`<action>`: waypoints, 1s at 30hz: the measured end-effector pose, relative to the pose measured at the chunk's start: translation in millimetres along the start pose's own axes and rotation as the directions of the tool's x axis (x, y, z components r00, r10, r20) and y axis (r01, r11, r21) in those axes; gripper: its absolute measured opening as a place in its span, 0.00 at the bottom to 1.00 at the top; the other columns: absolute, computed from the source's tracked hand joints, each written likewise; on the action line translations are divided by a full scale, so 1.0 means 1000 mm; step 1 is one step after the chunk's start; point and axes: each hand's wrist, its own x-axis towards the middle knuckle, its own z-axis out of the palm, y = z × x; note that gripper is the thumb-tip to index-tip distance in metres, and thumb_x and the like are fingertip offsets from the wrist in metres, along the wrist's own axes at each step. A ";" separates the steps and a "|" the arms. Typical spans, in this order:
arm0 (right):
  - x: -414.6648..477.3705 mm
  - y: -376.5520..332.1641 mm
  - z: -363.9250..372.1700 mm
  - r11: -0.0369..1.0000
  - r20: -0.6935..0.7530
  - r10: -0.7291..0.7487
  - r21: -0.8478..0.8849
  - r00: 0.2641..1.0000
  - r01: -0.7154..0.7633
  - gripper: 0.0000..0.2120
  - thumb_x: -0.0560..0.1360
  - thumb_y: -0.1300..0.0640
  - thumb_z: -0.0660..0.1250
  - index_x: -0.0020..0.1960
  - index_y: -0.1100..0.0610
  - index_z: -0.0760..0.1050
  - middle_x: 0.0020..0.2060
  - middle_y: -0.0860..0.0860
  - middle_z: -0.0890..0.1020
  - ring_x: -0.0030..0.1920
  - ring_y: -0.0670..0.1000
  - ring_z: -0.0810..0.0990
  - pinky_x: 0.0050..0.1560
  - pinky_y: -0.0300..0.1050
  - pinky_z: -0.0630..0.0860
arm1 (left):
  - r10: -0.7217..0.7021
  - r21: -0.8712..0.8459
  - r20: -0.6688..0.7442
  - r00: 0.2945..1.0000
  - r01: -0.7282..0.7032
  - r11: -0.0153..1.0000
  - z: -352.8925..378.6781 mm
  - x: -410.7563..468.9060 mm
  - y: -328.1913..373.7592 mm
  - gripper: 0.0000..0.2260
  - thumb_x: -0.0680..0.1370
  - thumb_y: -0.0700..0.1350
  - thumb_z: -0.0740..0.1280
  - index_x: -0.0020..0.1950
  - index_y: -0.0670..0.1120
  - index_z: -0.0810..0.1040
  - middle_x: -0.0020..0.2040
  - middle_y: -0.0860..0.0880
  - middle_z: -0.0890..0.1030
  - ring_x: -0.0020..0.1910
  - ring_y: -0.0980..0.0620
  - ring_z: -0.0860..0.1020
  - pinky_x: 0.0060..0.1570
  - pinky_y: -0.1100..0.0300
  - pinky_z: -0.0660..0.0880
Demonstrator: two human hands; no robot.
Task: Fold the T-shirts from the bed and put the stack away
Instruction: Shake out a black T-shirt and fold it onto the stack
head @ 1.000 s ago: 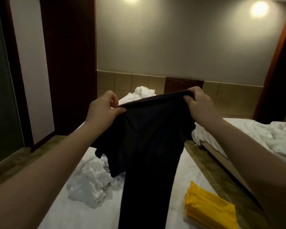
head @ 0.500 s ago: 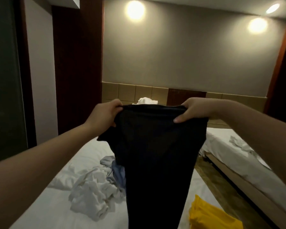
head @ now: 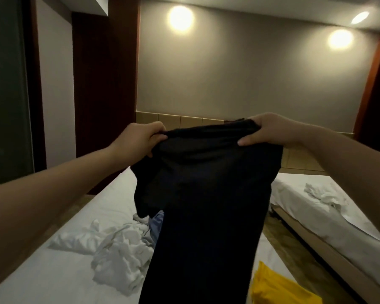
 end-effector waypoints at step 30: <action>-0.021 0.012 0.003 0.868 0.078 0.043 0.491 0.996 -0.075 0.07 0.74 0.58 0.65 0.51 0.56 0.78 0.40 0.48 0.85 0.40 0.46 0.84 0.39 0.37 0.79 | -0.145 -0.007 0.334 0.931 0.157 0.988 0.000 0.011 0.011 0.09 0.76 0.42 0.66 0.56 0.45 0.78 0.49 0.47 0.79 0.46 0.52 0.78 0.40 0.66 0.76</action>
